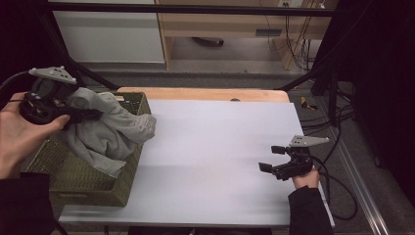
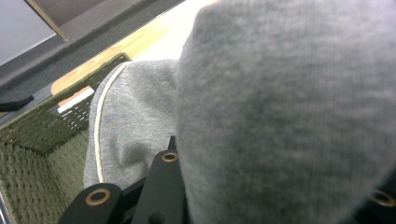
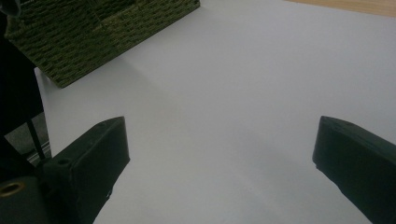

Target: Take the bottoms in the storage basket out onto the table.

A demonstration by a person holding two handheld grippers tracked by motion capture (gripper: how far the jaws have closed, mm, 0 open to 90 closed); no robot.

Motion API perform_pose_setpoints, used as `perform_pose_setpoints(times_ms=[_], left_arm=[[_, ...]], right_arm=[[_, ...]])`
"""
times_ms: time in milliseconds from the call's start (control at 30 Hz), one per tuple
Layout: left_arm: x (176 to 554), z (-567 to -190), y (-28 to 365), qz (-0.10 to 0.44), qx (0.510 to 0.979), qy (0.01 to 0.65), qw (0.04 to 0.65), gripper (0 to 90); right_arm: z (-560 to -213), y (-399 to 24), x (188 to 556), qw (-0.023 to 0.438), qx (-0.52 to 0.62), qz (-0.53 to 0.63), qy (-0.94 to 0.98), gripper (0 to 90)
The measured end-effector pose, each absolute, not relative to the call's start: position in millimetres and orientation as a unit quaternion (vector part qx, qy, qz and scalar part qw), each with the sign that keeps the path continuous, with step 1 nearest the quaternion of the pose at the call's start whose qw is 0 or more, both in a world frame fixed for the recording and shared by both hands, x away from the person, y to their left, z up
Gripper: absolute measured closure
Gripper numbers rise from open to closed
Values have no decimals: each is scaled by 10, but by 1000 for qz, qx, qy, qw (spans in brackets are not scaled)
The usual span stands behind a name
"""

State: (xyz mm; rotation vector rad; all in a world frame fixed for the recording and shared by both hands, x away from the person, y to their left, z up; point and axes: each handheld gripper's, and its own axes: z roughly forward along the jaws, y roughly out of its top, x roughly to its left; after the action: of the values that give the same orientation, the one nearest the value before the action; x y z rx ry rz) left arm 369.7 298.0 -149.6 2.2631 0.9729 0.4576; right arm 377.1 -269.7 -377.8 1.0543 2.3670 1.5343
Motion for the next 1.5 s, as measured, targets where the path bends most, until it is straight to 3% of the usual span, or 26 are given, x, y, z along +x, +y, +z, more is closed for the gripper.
perform_pose_setpoints(times_ms=[1500], left_arm=[[3818, -1570, 2039, 135, 897, 279, 316, 755]], right_arm=[[-3781, -2705, 3768, 64, 349, 509, 784, 42]])
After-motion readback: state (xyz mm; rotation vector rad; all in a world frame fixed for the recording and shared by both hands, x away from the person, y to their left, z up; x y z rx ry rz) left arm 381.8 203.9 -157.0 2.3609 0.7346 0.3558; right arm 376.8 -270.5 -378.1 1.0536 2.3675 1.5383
